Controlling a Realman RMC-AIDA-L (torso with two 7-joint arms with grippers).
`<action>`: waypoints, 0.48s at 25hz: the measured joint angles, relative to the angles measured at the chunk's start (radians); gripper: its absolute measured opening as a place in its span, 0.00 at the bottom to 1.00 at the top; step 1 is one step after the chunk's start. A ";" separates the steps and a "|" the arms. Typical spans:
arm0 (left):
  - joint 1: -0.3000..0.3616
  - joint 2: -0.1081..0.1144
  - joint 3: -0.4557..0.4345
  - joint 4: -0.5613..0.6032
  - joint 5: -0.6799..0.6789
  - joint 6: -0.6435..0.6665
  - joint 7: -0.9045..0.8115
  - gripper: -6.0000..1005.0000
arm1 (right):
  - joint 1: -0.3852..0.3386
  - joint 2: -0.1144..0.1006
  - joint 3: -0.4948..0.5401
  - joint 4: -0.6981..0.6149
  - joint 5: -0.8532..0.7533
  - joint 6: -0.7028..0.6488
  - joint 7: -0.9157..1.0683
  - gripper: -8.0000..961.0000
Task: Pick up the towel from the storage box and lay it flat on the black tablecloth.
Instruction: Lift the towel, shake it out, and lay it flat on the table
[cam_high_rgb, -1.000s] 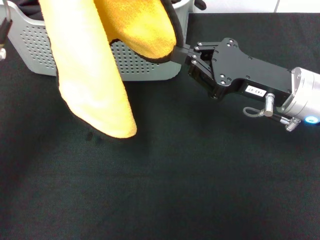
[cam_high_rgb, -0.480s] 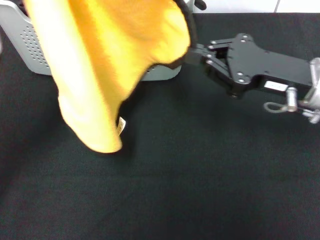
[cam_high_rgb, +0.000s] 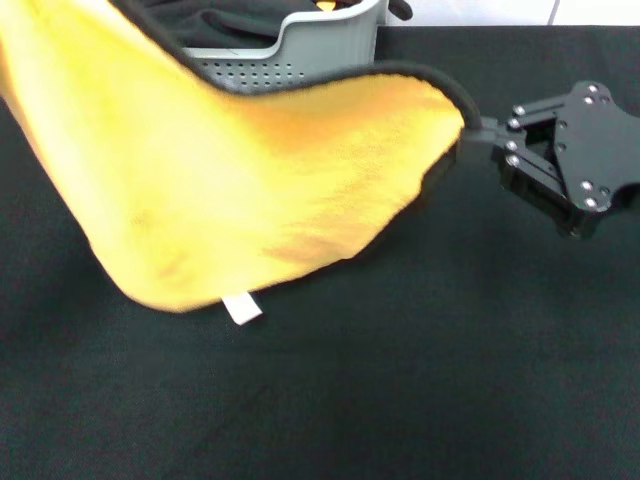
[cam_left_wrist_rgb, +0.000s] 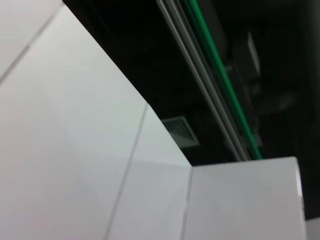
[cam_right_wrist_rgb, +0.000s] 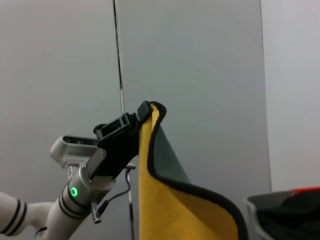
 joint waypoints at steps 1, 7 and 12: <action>0.003 0.002 0.000 -0.002 0.013 0.013 -0.003 0.02 | -0.005 0.008 0.014 -0.014 -0.021 -0.013 0.016 0.01; 0.007 0.019 -0.001 -0.060 0.096 0.091 -0.010 0.02 | -0.009 0.013 0.029 -0.047 -0.053 -0.097 0.060 0.01; 0.023 0.053 0.003 -0.135 0.108 0.158 -0.010 0.02 | -0.034 0.010 0.044 -0.110 -0.057 -0.173 0.097 0.01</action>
